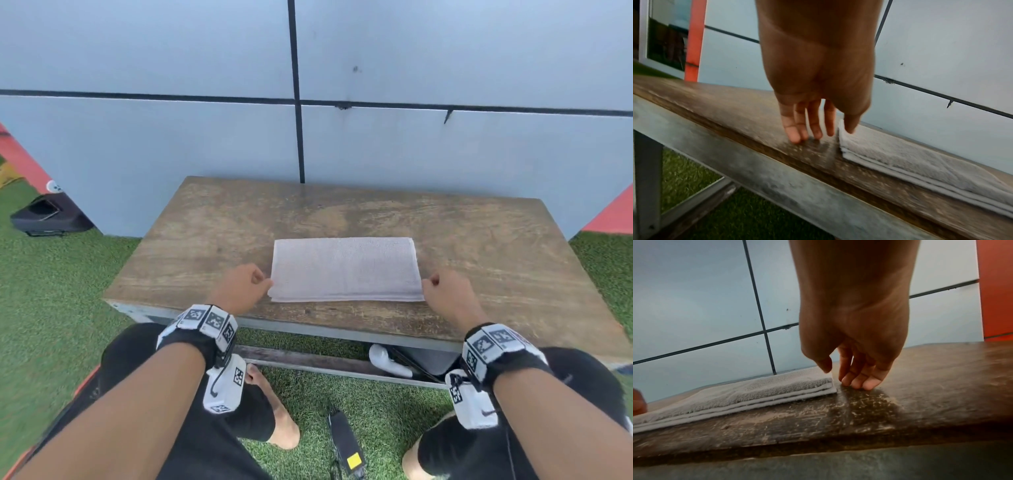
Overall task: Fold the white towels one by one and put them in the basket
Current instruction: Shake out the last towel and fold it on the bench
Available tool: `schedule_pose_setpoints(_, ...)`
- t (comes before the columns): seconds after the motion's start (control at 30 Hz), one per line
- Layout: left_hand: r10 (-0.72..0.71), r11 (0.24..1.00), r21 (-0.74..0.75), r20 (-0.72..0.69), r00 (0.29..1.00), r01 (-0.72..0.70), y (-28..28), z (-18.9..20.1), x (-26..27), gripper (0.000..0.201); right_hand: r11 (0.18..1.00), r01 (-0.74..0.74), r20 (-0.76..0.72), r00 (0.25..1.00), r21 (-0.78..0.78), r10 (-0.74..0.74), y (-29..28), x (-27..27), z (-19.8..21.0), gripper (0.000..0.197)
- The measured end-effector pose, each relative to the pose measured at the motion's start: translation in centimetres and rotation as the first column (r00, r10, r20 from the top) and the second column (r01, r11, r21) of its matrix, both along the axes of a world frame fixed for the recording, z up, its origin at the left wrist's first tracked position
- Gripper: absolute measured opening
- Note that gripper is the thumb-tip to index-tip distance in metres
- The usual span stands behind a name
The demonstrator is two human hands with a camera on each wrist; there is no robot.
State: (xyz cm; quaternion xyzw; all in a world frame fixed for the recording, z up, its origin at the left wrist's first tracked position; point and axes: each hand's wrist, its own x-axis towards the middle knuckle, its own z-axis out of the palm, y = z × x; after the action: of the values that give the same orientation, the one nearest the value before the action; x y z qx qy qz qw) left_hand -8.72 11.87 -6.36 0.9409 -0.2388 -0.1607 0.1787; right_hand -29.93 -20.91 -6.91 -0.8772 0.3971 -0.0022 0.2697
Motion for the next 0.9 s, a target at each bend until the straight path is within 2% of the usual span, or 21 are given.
schedule_pose_setpoints(0.07, 0.053, 0.997, 0.052, 0.029, 0.998, -0.055, -0.8, -0.1, -0.5, 0.036, 0.999, 0.044, 0.034, 0.998, 0.023, -0.044, 0.3, 0.1, 0.0, 0.039)
schedule_pose_setpoints(0.2, 0.118, 0.992, 0.049, -0.031, 0.992, -0.117, -2.1, -0.1, -1.0, 0.043, 0.996, 0.066, 0.06, 0.996, 0.062, -0.069, 0.3, 0.3, 0.2, 0.024)
schedule_pose_setpoints(0.3, 0.163, 0.987, 0.022, -0.044, 0.986, -0.162, -2.5, 0.0, -1.1, 0.043, 0.993, 0.089, 0.041, 0.995, 0.076, -0.093, 0.0, 0.3, 0.3, 0.032)
schedule_pose_setpoints(0.57, 0.256, 0.946, -0.152, -0.197, 0.946, -0.288, -1.8, 0.9, -0.6, 0.024, 0.993, 0.038, -0.03, 0.999, 0.116, -0.035, -1.1, -0.2, 2.1, 0.043)
schedule_pose_setpoints(0.67, 0.263, 0.94, -0.142, -0.272, 0.926, -0.309, -1.6, 0.7, -1.2, 0.017, 0.979, 0.054, -0.046, 0.998, 0.195, -0.046, -1.1, -0.5, 2.0, 0.028)
schedule_pose_setpoints(0.9, 0.29, 0.93, -0.134, -0.299, 0.909, -0.341, -1.8, 0.4, -1.3, 0.019, 0.96, 0.041, -0.144, 0.99, 0.276, 0.0, -1.0, -0.5, 1.8, 0.016)
